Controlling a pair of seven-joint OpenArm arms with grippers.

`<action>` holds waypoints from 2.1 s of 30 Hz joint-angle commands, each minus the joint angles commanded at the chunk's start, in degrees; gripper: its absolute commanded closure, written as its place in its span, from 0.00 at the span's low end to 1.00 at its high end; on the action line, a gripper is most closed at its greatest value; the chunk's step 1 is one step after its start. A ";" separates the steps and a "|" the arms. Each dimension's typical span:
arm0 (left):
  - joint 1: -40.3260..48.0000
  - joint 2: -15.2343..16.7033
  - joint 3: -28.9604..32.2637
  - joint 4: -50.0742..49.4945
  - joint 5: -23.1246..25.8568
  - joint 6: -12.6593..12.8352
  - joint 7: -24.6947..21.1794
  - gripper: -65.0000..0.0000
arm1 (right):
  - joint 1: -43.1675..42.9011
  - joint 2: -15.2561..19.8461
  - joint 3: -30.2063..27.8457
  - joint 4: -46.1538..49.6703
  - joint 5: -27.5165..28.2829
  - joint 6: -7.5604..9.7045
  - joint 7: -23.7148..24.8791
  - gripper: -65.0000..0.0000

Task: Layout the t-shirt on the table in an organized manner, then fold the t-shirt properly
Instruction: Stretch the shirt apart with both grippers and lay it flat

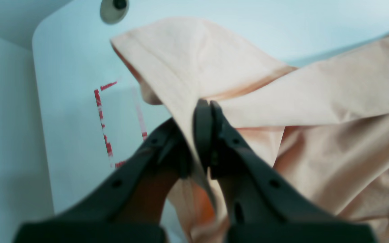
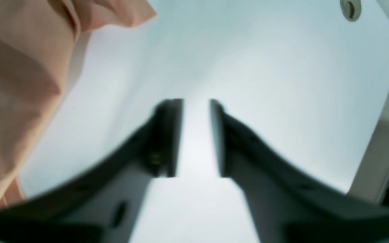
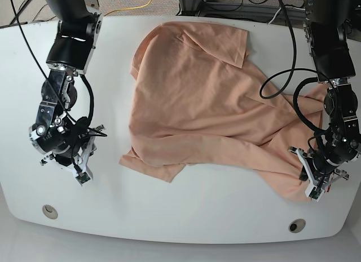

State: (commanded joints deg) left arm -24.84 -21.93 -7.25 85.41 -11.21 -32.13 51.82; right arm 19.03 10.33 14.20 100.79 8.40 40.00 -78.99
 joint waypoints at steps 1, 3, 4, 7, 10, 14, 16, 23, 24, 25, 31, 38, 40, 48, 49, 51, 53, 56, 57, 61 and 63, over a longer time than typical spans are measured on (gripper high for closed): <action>0.26 0.09 0.00 0.00 0.00 0.00 0.00 1.00 | -0.44 -0.53 0.53 0.00 0.00 0.00 0.00 0.33; 1.67 0.09 0.00 0.00 0.00 0.00 0.00 1.00 | -1.58 -2.29 1.58 -0.26 0.00 0.00 0.00 0.19; 2.11 0.09 0.00 0.00 0.00 0.00 0.00 1.00 | -2.29 -3.25 2.11 -0.35 0.00 0.00 0.09 0.14; 2.81 0.00 0.00 0.00 0.00 0.00 0.00 1.00 | -4.57 -5.89 2.64 -0.35 0.00 0.00 1.67 0.08; 3.60 0.00 -0.09 0.00 0.00 0.00 0.00 1.00 | -6.42 -8.00 2.64 -2.20 0.00 0.00 3.78 0.08; 4.22 0.00 -0.09 0.00 0.00 0.00 0.00 1.00 | -6.68 -9.14 2.64 -8.09 0.09 0.00 7.12 0.08; 4.31 -0.09 -0.09 0.00 0.00 0.00 0.00 1.00 | -6.59 -9.67 2.64 -12.13 0.09 0.00 9.14 0.08; 5.36 -0.09 -0.18 0.00 0.00 0.00 0.00 1.00 | -6.33 -9.93 2.64 -19.16 0.09 0.00 14.24 0.10; 5.36 -0.09 -0.18 0.00 0.00 0.00 0.00 1.00 | -6.24 -9.93 2.64 -19.87 0.09 0.00 14.86 0.14; 5.36 -0.09 -0.18 0.00 0.00 0.00 0.00 1.00 | -6.24 -9.93 2.64 -20.22 0.09 0.00 15.21 0.18; 5.45 -0.09 -0.18 -0.09 0.00 0.00 0.00 1.00 | -5.19 -9.76 2.64 -21.63 0.00 0.00 15.74 0.65; 5.45 -0.09 -0.18 0.00 0.00 0.00 0.00 1.00 | -3.08 -8.79 2.64 -19.34 -0.26 0.00 13.71 0.97; 5.27 -0.09 -0.18 0.18 0.00 0.00 -0.09 1.00 | -2.81 -7.47 2.55 -15.91 -0.26 0.00 11.87 1.00; 1.93 -0.09 -2.02 0.35 -0.09 0.00 -0.09 1.00 | 1.76 -3.34 2.55 -6.51 0.00 0.00 3.34 1.00; 1.58 -0.09 -2.37 0.70 -0.09 0.00 -0.09 1.00 | 2.29 -3.25 2.55 -5.54 0.00 0.00 2.64 1.00; 0.97 -0.09 -3.52 2.55 -0.09 0.00 -0.09 1.00 | 3.16 -2.11 2.55 -3.34 0.09 0.00 1.32 1.00; 0.62 -0.09 -4.22 4.40 -0.09 0.00 -0.09 1.00 | 3.87 -1.14 2.55 -1.93 0.09 0.00 0.26 1.00; -0.70 -0.09 -4.31 6.95 -0.09 0.00 0.00 1.00 | 5.27 -0.62 2.46 -0.53 0.09 0.00 -0.97 1.00; -1.14 -0.09 -4.31 7.38 -0.09 0.00 0.00 1.00 | 5.71 -0.53 2.46 -0.35 0.09 0.00 -1.01 1.00; -2.20 -0.09 -4.31 7.56 0.00 0.00 0.00 1.00 | 6.68 0.44 2.46 -0.79 0.09 0.00 -1.01 1.00; -2.20 -0.09 -4.31 7.47 0.00 0.00 0.00 1.00 | 6.68 0.53 2.46 -1.32 0.09 0.00 -1.01 1.00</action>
State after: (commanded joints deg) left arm -27.03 -22.02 -11.56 92.88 -11.21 -32.13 51.82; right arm 25.71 10.86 16.66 99.47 8.48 40.00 -80.00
